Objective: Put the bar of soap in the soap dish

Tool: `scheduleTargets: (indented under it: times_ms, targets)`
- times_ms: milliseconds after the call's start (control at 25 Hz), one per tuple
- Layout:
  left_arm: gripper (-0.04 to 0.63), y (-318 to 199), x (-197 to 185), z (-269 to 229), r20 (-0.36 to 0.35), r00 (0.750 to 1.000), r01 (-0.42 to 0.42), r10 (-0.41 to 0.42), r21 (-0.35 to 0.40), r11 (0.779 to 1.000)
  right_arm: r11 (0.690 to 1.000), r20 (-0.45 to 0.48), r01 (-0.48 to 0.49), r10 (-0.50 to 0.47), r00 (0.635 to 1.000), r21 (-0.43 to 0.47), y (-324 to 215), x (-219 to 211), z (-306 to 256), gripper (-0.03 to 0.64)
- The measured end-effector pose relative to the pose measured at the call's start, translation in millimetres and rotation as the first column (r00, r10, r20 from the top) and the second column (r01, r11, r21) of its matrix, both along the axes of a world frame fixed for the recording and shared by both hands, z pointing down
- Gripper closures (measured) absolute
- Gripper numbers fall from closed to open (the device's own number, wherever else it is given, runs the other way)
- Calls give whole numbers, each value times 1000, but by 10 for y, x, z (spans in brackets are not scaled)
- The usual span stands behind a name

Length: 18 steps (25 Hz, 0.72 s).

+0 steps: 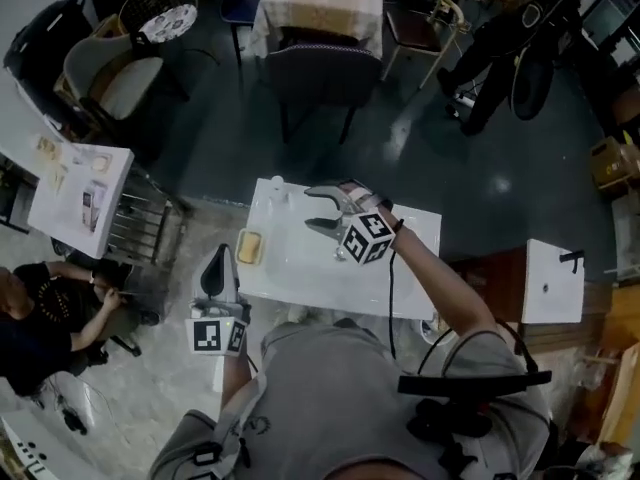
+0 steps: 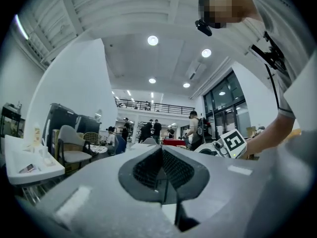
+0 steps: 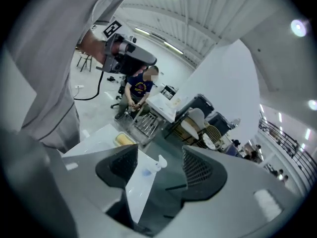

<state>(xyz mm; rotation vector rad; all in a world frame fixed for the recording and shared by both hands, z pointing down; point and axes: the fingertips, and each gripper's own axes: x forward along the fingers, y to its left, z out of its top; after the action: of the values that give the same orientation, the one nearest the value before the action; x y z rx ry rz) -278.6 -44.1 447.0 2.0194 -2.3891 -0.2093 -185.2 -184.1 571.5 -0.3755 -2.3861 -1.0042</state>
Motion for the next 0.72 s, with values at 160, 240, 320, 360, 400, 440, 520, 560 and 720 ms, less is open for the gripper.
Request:
scheduleTargets:
  times_ms: [160,240,320,360,400,440,520,560,720]
  targets:
    - [598,-441,260,-55,10,991,-133,133,7,991,976,66,-209,213,975,-55,-383,532,-227,339]
    - [598,-608,462,-68,15,981,-193,193,5,981,950,96,-293,303,948,-110,-488,834,-328,339]
    - [598,-766,687,-108,26,967,-253,253,5,967,909,133,-368,396,908,-197,-562,1155,-467,339]
    - [598,-846,798,-135,33,959,-282,282,6,959,882,152,-406,447,882,-238,-601,1326,-549,339]
    - [598,-928,905,-166,41,949,-312,312,7,950,853,171,-445,499,850,-274,-646,1503,-634,339]
    - [598,-1009,1005,-199,49,939,-342,341,8,940,820,190,-485,551,812,-305,-694,1679,-719,339]
    - [598,-1152,1163,-234,72,916,-396,394,10,918,747,231,-552,649,724,-371,-779,1999,-886,341]
    - [598,-1202,1219,-221,87,906,-418,415,13,909,711,253,-576,692,676,-403,-802,2147,-970,341]
    - [598,-1280,1422,-238,83,885,-460,457,20,888,532,307,-638,845,437,-556,-781,2843,-1149,339]
